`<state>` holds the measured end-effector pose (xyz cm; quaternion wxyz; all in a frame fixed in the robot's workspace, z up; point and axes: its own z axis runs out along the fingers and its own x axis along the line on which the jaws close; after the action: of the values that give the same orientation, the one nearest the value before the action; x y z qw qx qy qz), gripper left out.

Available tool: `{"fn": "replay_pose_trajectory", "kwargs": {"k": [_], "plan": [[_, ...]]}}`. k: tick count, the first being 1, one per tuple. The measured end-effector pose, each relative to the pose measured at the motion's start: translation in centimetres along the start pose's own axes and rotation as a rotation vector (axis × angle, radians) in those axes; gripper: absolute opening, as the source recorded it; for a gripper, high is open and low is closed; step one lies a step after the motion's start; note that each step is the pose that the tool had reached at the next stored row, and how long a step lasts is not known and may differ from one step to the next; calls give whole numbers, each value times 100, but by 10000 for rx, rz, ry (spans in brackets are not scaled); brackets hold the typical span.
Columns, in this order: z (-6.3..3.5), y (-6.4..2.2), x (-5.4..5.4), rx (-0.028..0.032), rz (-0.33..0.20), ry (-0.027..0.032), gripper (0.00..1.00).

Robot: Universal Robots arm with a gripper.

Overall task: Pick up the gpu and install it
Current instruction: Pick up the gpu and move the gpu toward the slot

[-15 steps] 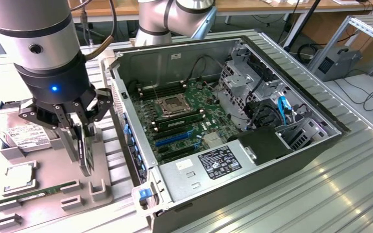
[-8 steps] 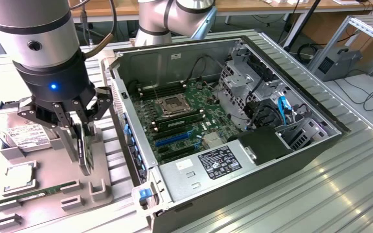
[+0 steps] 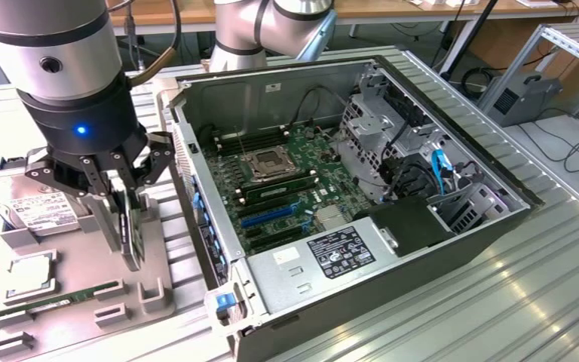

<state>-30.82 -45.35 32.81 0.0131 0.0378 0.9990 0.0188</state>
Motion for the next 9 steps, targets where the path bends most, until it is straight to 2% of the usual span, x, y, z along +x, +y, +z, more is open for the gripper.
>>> {"fn": "replay_pose_trajectory", "kwargs": {"k": [9], "plan": [[-44, 2, -1, 0, 1, -2, 26]]}}
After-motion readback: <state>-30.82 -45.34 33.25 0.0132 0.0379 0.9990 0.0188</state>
